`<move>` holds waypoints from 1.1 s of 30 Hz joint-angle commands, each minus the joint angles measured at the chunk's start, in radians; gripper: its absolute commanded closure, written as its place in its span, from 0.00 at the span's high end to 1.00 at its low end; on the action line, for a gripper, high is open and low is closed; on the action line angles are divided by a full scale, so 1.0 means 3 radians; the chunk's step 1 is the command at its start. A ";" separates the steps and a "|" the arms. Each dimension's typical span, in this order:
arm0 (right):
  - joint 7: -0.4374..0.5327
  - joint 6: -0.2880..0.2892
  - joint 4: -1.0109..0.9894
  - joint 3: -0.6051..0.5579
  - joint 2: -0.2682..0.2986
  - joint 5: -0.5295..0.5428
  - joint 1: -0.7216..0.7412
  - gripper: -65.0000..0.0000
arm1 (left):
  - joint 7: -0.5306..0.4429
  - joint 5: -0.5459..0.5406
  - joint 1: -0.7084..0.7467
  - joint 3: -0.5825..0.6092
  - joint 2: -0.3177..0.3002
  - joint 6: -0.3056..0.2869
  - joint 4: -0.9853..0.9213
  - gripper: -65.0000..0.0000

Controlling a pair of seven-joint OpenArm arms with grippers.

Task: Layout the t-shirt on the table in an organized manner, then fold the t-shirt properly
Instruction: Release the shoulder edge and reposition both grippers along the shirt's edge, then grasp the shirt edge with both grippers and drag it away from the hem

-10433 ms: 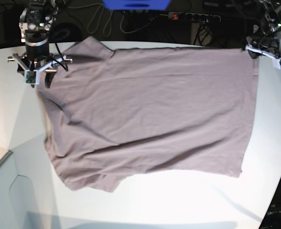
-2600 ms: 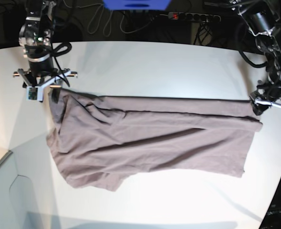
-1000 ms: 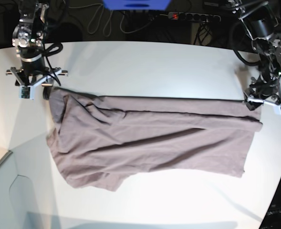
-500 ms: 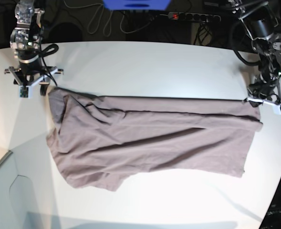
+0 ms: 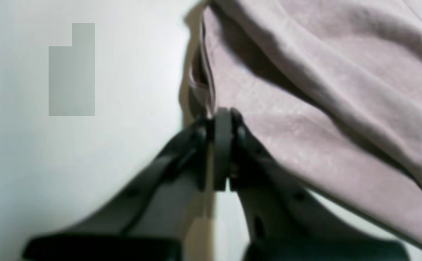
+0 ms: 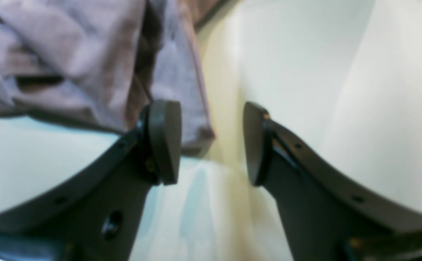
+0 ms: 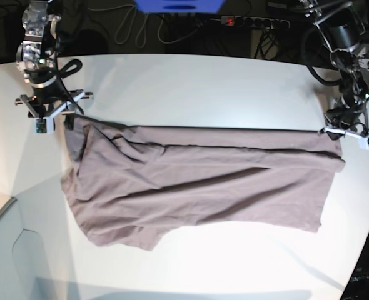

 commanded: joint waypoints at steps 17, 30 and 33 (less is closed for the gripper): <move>0.0094 0.0034 -0.0626 0.0001 0.0121 0.0010 0.0400 0.34 | -0.0064 -0.0029 -0.0057 -0.0005 -0.0066 -0.0016 0.0040 0.00; 0.0074 0.0034 -0.0360 0.0011 0.0310 0.0005 0.0261 0.00 | -0.0033 -0.0029 0.0076 0.0113 -0.0127 -0.0016 0.0526 0.00; 0.0074 0.0034 -0.0028 0.0011 0.0316 0.0005 0.0205 0.00 | 0.0131 -0.0050 0.0127 0.0113 -0.0173 -0.0016 0.0792 0.00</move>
